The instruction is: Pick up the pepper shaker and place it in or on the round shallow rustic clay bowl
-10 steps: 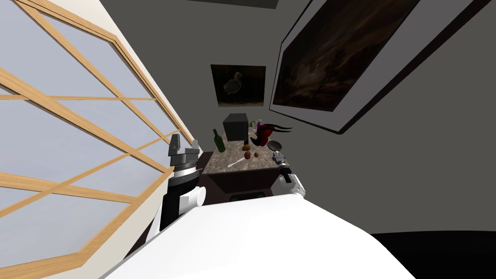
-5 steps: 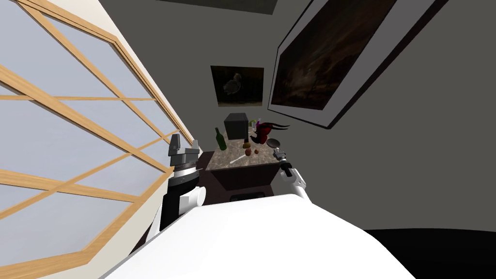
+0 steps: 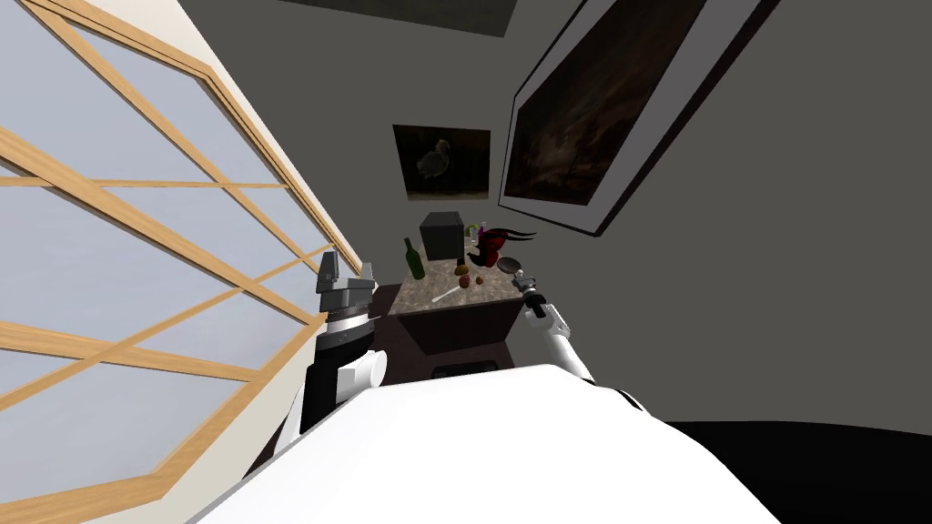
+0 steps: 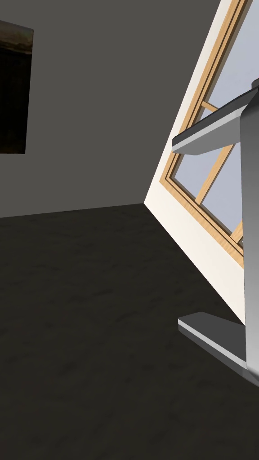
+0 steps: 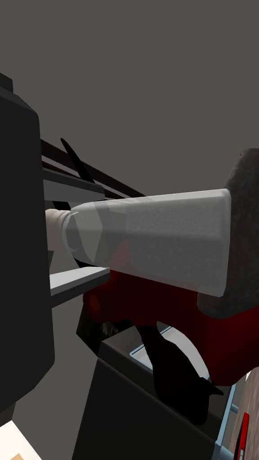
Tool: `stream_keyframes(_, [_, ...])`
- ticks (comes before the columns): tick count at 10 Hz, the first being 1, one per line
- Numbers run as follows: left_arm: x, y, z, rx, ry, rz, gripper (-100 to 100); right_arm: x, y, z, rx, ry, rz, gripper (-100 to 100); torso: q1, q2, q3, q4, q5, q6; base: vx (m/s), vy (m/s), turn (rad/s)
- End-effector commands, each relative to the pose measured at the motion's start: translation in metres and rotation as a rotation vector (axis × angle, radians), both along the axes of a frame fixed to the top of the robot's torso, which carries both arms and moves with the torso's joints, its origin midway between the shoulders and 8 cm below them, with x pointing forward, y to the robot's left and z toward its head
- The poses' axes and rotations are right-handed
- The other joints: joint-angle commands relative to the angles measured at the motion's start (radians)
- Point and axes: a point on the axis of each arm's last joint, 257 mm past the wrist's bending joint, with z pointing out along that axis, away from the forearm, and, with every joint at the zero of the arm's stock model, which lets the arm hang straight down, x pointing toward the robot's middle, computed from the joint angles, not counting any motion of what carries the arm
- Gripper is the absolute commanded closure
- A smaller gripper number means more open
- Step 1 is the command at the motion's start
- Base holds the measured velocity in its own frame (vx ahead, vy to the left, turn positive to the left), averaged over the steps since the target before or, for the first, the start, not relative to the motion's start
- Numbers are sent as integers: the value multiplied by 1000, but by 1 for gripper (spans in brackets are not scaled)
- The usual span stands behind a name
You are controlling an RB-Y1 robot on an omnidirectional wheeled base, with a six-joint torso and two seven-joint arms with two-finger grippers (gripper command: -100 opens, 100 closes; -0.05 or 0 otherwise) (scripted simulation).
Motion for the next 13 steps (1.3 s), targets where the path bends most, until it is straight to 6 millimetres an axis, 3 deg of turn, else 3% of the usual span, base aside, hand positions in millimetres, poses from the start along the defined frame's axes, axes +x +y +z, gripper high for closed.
stream_keyframes(1, [0, 0, 0, 0, 0, 0, 0, 11, -2, 9, -3, 3, -6, 100, 0, 0, 0, 0, 0, 0, -70, 10, -48])
stream_keyframes(8, [0, 0, 0, 0, 0, 0, 0, 56, -6, 50, -15, 6, -30, 100, -2, -3, -2, -1, -1, -1, -45, -7, -2])
stream_keyframes(13, [0, 0, 0, 0, 0, 0, 0, 76, -12, 70, 15, 29, -72, 100, -5, -6, -3, -2, -2, -2, 1, -59, 97])
